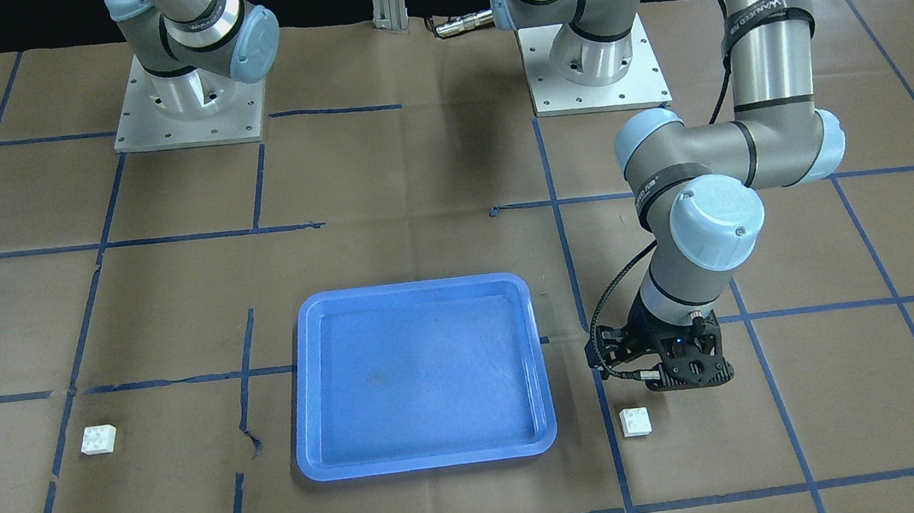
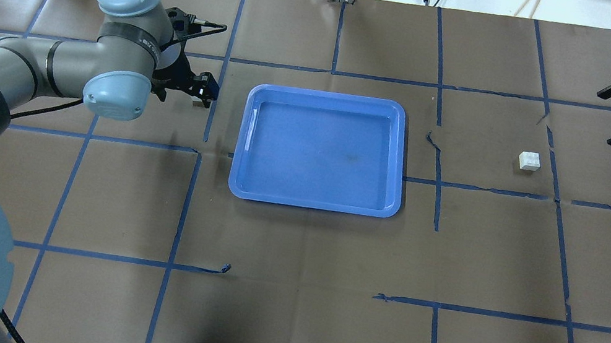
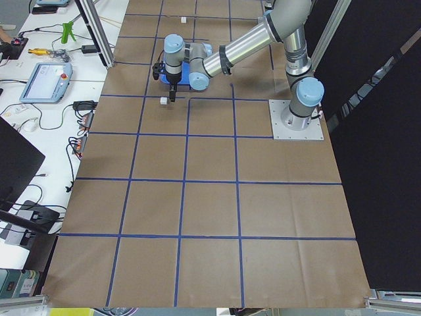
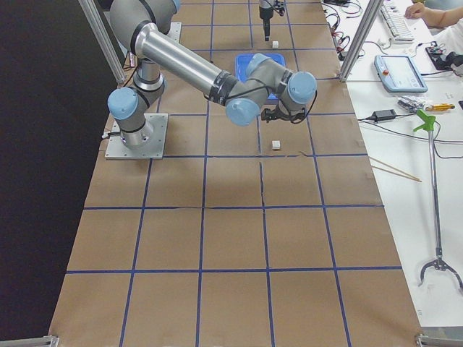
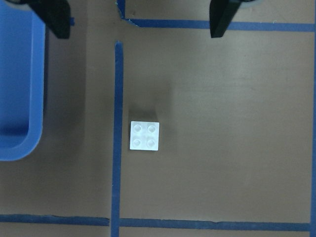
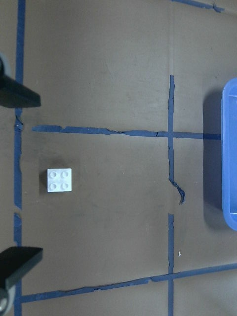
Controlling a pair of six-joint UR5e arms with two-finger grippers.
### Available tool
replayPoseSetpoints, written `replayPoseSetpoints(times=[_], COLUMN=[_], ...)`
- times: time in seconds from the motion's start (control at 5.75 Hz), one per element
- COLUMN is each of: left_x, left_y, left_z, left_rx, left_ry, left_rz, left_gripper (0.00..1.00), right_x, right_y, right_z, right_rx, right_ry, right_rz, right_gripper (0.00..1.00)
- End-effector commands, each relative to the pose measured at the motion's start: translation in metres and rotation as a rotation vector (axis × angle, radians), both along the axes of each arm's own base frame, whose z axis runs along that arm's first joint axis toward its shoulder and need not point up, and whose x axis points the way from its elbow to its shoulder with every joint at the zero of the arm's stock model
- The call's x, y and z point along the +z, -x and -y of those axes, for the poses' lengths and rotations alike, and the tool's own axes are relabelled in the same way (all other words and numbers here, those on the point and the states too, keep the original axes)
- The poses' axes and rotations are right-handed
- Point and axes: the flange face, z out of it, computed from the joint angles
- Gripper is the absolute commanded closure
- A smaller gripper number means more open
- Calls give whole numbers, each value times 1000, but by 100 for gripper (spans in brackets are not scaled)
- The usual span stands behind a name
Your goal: Assemble white blocks and place on blue tray
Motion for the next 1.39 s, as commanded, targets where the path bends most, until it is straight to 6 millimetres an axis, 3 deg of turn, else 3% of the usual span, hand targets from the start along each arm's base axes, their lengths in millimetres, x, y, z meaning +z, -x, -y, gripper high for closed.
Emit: replayPoseSetpoints(times=[0.0, 0.17, 0.35, 0.52, 0.7, 0.87, 1.22], left_x=[-23, -24, -27, -31, -31, -28, -2], left_y=[-1, -2, -1, -1, 2, 2, 1], left_z=[25, 32, 31, 29, 29, 31, 37], left_rx=[-10, -9, -9, -11, -15, -36, -199], left_ry=[28, 31, 22, 10, 13, 21, 79], left_rz=[2, 2, 0, -2, -31, -27, 6], left_gripper=[1, 1, 8, 44, 60, 82, 84], right_x=[-98, -132, -154, -170, -180, -185, -193], right_y=[36, 39, 40, 31, 28, 21, 14], right_z=[13, 18, 20, 15, 12, 10, 4], right_rx=[0, -17, -18, -39, -44, -38, -37], right_ry=[-13, -25, -13, 2, 38, 48, 31], right_rz=[186, 244, 239, 289, 291, 284, 294], right_gripper=[0, 0, 0, 0, 0, 0, 0])
